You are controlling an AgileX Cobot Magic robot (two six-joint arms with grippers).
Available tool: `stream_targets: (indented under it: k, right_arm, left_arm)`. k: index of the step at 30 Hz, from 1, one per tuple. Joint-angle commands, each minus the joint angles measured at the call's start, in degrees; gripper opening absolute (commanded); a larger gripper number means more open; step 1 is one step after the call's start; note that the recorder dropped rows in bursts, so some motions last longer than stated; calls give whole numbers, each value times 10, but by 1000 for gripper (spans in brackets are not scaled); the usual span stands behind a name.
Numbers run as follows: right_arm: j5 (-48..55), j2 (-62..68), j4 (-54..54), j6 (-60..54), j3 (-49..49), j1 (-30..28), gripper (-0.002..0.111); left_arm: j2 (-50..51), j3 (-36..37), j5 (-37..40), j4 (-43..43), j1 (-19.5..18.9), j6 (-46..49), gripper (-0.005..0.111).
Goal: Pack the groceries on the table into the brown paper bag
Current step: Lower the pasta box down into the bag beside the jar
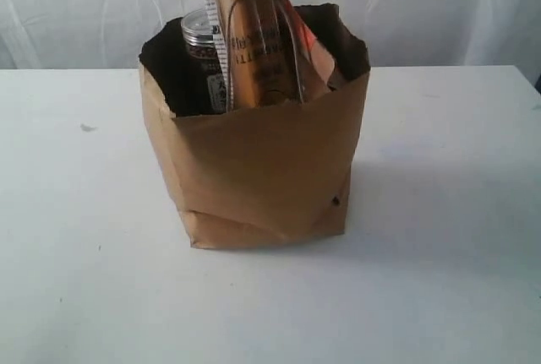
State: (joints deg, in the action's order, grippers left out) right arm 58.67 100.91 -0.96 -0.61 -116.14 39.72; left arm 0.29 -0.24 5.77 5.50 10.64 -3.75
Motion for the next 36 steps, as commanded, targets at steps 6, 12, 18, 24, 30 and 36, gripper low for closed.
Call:
stream_targets:
  k: [6,12,18,24,30,36]
  right_arm:
    - [-60,-9,-118,48,16,50,0]
    - [-53,-9,-128,82,16,71,0]
    - [-48,-37,-141,125,67,72,0]
    - [-147,-102,-141,145,179,72,0]
    - [-237,-108,-141,191,261,72,0]
    - [-267,-108,-145,203,319,72,0]
  left_arm:
    - [-3,2,-2,0,-2,-1,0]
    - [-3,2,-2,0,-2,-1,0]
    - [-3,2,-2,0,-2,-1,0]
    - [-3,2,-2,0,-2,-1,0]
    - [-3,2,-2,0,-2,-1,0]
    - [-3,2,-2,0,-2,-1,0]
